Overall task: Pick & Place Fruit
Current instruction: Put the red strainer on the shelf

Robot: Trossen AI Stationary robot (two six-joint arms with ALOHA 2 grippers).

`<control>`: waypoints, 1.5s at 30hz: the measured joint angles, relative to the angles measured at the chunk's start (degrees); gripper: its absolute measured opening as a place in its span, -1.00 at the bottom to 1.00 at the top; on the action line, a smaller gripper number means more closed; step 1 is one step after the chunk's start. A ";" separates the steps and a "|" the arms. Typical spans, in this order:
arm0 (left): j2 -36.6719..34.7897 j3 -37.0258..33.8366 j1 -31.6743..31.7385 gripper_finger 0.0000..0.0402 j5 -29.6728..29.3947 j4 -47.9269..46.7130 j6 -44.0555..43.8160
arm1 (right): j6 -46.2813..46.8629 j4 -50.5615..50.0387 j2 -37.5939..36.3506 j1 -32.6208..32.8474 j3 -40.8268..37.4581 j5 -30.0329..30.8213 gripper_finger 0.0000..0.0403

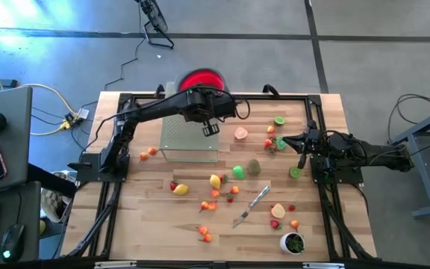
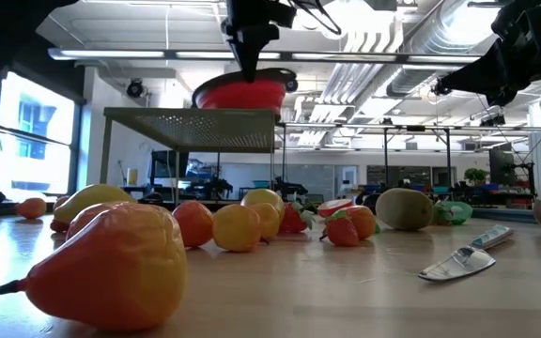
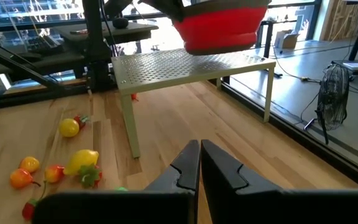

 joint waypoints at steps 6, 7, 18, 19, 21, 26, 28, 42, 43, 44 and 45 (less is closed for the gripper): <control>0.00 0.00 1.71 -0.92 -1.04 -0.02 1.89 | -0.17 0.00 0.00 0.00 0.00 0.00 -0.96; 0.00 0.00 2.05 -0.92 -1.03 -0.02 2.10 | -0.20 0.01 0.00 0.01 0.00 0.00 -0.96; 0.00 -0.02 3.75 -0.92 -0.15 -0.02 4.46 | -0.75 0.00 0.00 0.00 0.00 0.17 -0.96; 0.00 -0.02 4.10 -0.92 0.47 0.00 4.45 | -1.17 0.02 0.00 0.01 0.00 0.17 -0.96; 0.00 -0.02 5.05 -0.92 1.12 -0.02 4.28 | -1.31 0.00 0.00 0.00 0.00 0.17 -0.96; 0.04 -0.02 6.24 -0.92 1.61 -0.02 2.73 | -1.31 0.02 0.00 0.01 0.00 0.15 -0.96; 0.04 -0.02 6.12 -0.92 3.69 -0.02 2.71 | -1.31 0.02 0.00 0.02 0.00 0.15 -0.96; 0.04 -0.02 5.41 -0.92 2.53 -0.03 3.57 | -1.53 0.02 0.00 0.01 0.00 0.15 -0.96; 0.04 -0.03 5.52 -0.92 0.77 0.00 4.65 | -1.54 0.02 0.00 0.00 0.00 0.17 -0.96; 0.04 -0.03 5.73 -0.92 -0.76 0.00 5.34 | -1.67 0.03 0.00 0.01 0.00 0.17 -0.96; 0.04 -0.04 5.88 -0.92 -1.36 0.00 5.36 | -1.73 0.04 0.00 0.02 0.00 0.17 -0.96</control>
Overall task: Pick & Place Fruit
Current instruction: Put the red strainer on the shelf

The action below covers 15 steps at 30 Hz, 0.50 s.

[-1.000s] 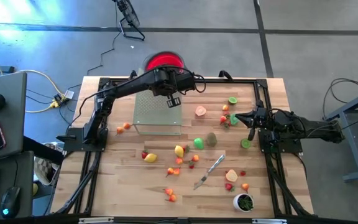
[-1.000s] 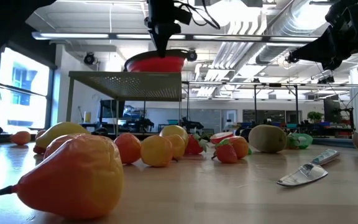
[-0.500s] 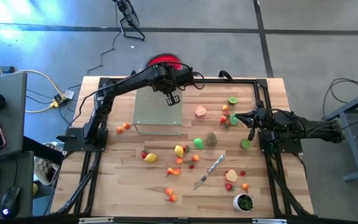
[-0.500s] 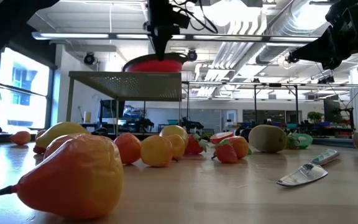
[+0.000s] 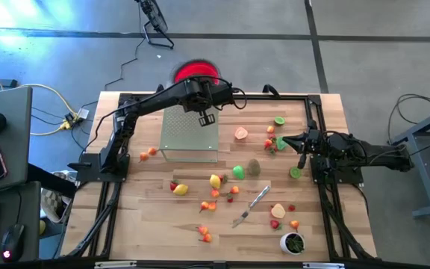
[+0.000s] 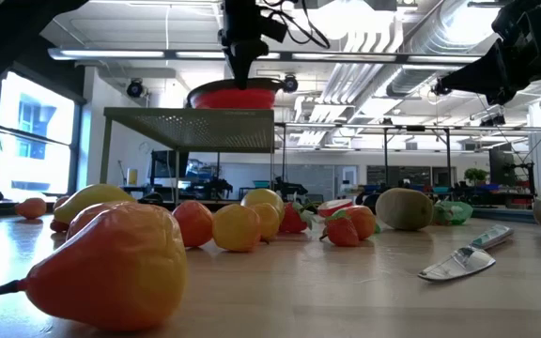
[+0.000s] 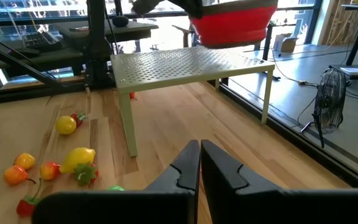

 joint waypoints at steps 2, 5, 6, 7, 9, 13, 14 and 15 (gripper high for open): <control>0.00 0.00 0.37 -0.93 0.98 -0.02 -1.00 | 0.00 0.00 0.00 -0.02 0.00 0.00 -0.96; 0.00 -0.02 0.28 -0.93 3.41 -0.02 -1.29 | 0.00 0.00 -0.02 -0.02 0.00 0.01 -0.96; 0.00 -0.02 0.23 -0.93 4.35 -0.02 -1.35 | 0.00 0.00 -0.02 -0.01 0.00 0.00 -0.96; 0.00 -0.02 0.17 -0.93 5.16 -0.02 -1.35 | 0.00 0.00 -0.02 0.00 0.00 0.00 -0.96; 0.02 -0.03 -0.05 -0.93 5.69 0.00 -1.35 | 0.00 0.00 -0.02 -0.01 0.00 0.00 -0.96; -0.04 -2.22 -0.74 -0.93 4.22 -0.02 -1.62 | 0.00 -0.02 -0.02 0.00 0.00 -0.02 -0.96; -0.02 -2.98 -0.94 -0.93 4.31 0.10 -1.84 | 0.00 0.00 -0.02 0.00 0.00 0.00 -0.96; -0.02 -3.67 -0.97 -0.93 4.23 0.18 -1.93 | 0.00 0.00 -0.02 -0.02 0.00 0.01 -0.96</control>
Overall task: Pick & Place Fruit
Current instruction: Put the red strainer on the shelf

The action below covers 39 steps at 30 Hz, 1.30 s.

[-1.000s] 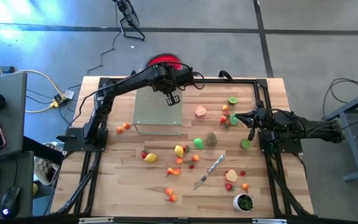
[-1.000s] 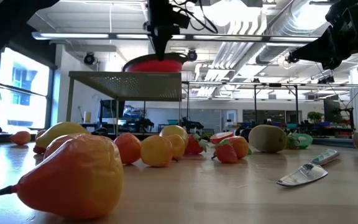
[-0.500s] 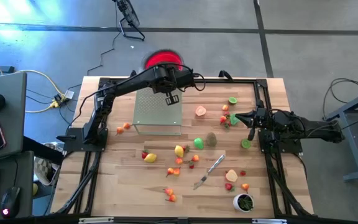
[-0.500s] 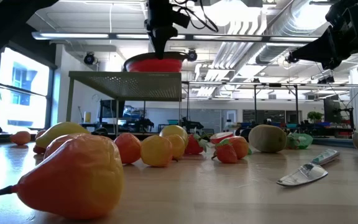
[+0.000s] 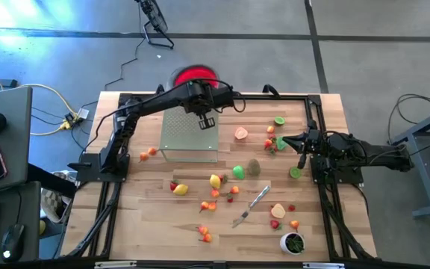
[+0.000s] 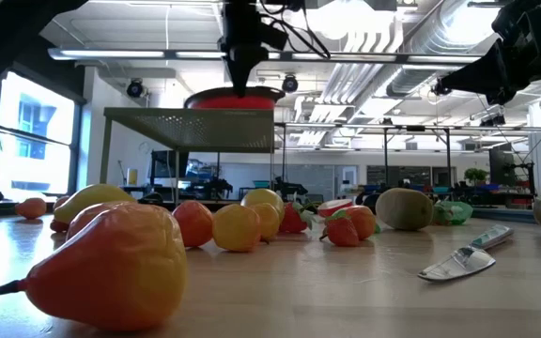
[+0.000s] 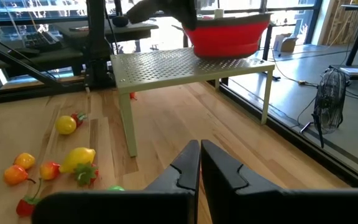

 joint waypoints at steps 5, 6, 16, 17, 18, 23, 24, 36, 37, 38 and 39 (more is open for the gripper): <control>-0.12 -3.61 -0.14 -0.93 -0.50 0.33 0.80 | -0.02 -0.02 0.00 0.02 0.00 -0.01 -0.96; -0.18 -4.17 -0.14 -0.93 -0.59 0.15 0.77 | -0.02 -0.02 0.00 0.00 0.00 -0.01 -0.96; -0.48 -4.74 -0.27 -0.73 0.00 -0.63 -0.52 | -1.09 -0.02 0.00 0.02 0.00 0.02 -0.96; -0.37 -4.74 -0.27 -0.69 -0.07 -0.55 -0.51 | -1.09 -0.02 0.00 0.00 0.00 0.03 -0.96; -0.35 -4.74 -0.27 -0.65 -0.07 -0.41 -0.51 | -1.09 -0.02 0.00 0.01 0.00 0.01 -0.96; -0.42 -4.72 -0.25 -0.45 -0.18 -0.38 -0.49 | -1.09 -0.02 0.00 0.00 0.00 0.01 -0.96; -0.42 -4.72 -0.27 -0.40 -0.20 -0.38 -0.49 | -1.09 -0.02 0.00 0.00 0.00 0.01 -0.96; -0.92 2.59 -1.55 -0.08 2.76 -0.23 0.82 | -1.09 -0.01 0.00 0.02 0.00 0.01 -0.96; -0.91 4.02 -1.64 -0.08 2.87 -0.21 0.79 | -1.08 0.00 0.00 0.00 0.00 0.01 -0.96; -0.96 4.55 -1.91 -0.08 2.99 0.36 0.72 | -1.09 -0.02 0.00 0.00 0.00 0.01 -0.96; -1.88 4.02 -2.18 -0.08 3.17 1.63 0.71 | -1.08 -0.01 0.00 0.02 0.00 0.01 -0.96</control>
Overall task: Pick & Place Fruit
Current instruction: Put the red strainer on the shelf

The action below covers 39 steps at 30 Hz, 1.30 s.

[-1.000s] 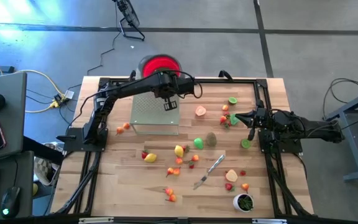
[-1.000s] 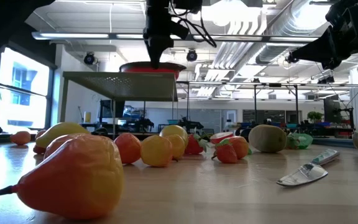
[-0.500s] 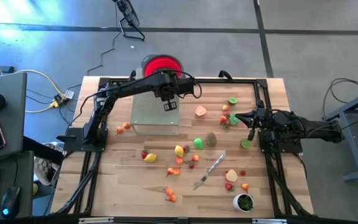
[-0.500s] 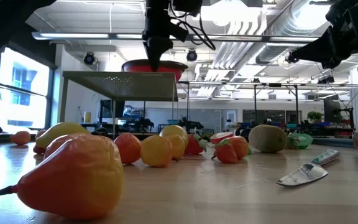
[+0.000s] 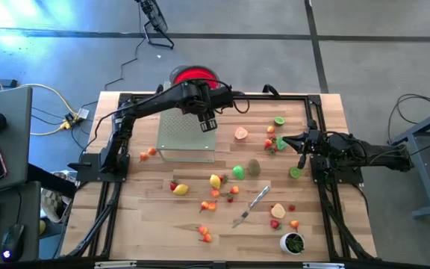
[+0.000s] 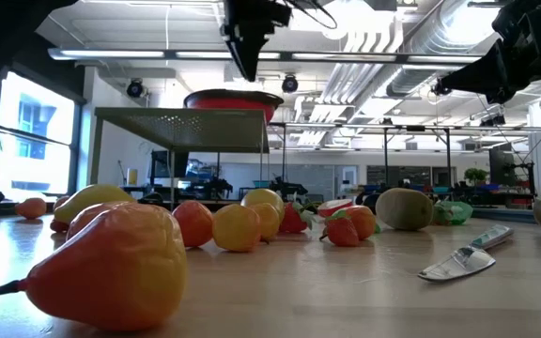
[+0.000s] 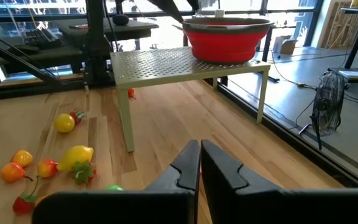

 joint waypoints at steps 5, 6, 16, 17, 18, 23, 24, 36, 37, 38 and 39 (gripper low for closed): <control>-2.12 0.57 -1.31 -0.08 2.29 2.33 -4.67 | -0.01 -0.03 0.00 -0.02 0.00 -0.02 -0.96; -2.25 0.22 -1.64 -0.08 2.37 2.92 -6.48 | 0.00 0.02 0.00 -0.02 0.00 -0.01 -0.96; -2.30 0.20 -4.13 -0.07 4.29 13.60 -16.72 | 1.23 0.01 0.00 0.00 0.00 -0.07 -0.96; -2.30 0.20 -4.47 -0.07 4.86 14.78 -16.72 | 1.43 0.02 0.00 -0.01 0.00 -0.04 -0.96; -2.30 0.20 -4.78 -0.07 5.31 16.13 -16.66 | 1.48 0.00 0.00 -0.02 0.00 -0.09 -0.96; -2.30 0.20 -7.90 -0.20 5.42 23.17 -12.43 | 1.51 -0.03 0.00 0.00 0.00 -0.11 -0.96; -2.30 0.20 -8.53 -0.25 5.42 24.30 -11.47 | 1.52 -0.03 0.00 0.00 0.00 -0.07 -0.96; -2.81 0.33 -15.99 -0.98 3.61 29.83 -6.38 | 1.50 -0.01 0.00 -0.02 0.00 -0.04 -0.96; -2.89 0.33 -16.75 -0.98 3.30 30.05 -6.36 | 1.50 -0.03 0.00 0.00 0.00 -0.06 -0.96; -2.89 0.35 -17.56 -0.97 2.52 29.97 -6.38 | 1.52 -0.01 0.00 0.00 0.00 -0.09 -0.96; -2.89 0.35 -18.50 -0.96 1.83 29.93 -6.53 | 1.52 -0.01 0.00 0.00 0.00 -0.11 -0.96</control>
